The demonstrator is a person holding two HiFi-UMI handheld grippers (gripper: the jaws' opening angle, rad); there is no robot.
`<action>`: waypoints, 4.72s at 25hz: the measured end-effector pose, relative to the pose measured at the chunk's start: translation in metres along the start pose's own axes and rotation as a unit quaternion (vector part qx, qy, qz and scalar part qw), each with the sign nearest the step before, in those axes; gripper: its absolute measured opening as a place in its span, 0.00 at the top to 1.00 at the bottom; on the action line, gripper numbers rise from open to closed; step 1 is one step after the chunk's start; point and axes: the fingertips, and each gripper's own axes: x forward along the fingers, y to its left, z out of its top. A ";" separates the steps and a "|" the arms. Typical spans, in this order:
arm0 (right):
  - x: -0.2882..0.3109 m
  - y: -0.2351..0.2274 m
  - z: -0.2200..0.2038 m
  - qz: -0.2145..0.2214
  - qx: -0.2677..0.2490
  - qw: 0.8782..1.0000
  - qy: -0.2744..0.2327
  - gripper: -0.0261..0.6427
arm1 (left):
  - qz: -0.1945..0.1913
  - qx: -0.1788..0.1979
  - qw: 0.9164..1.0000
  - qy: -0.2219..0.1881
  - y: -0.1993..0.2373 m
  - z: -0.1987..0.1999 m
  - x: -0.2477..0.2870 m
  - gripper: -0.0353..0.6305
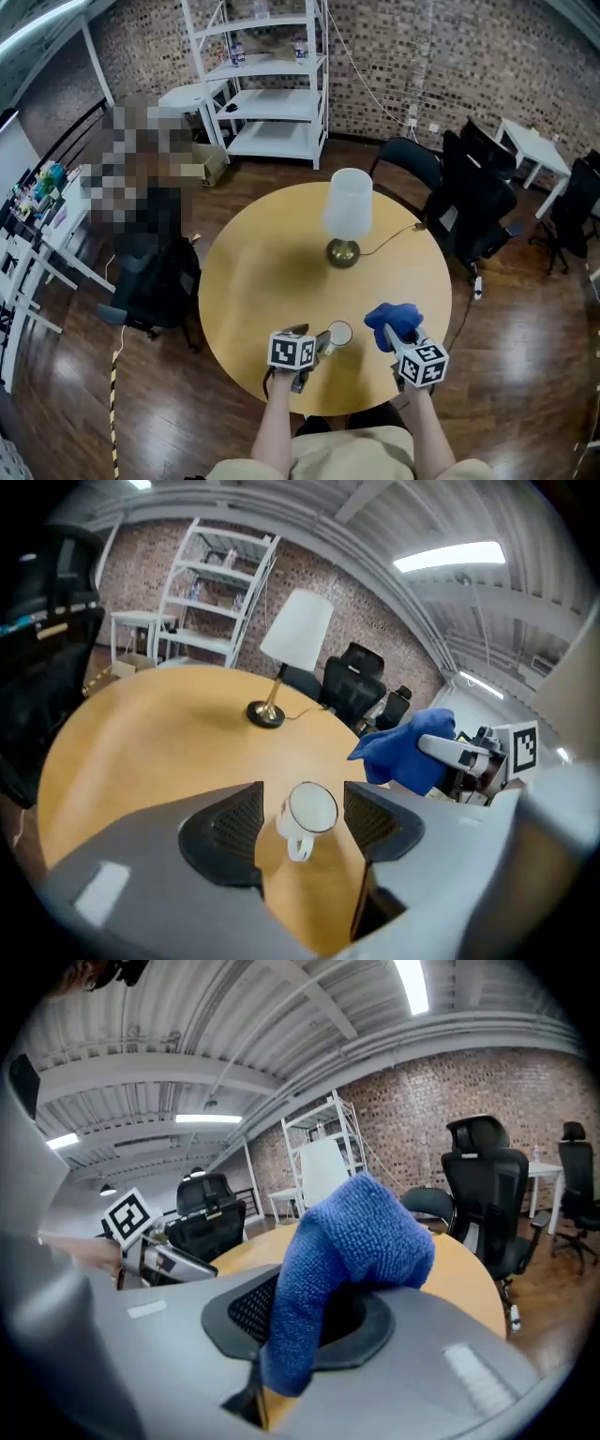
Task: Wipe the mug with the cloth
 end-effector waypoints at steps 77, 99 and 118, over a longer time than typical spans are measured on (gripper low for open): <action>0.036 0.045 -0.169 0.395 -0.333 0.806 0.289 0.85 | 0.015 0.162 0.921 0.354 0.018 -0.091 0.109 0.91; 0.050 -0.065 -0.081 0.284 -0.258 0.889 0.250 0.85 | 0.030 0.363 0.896 0.253 -0.023 -0.079 0.134 0.78; 0.120 0.018 -0.048 0.398 -0.180 0.856 0.279 0.85 | 0.049 0.014 0.998 0.025 -0.009 -0.111 0.021 0.50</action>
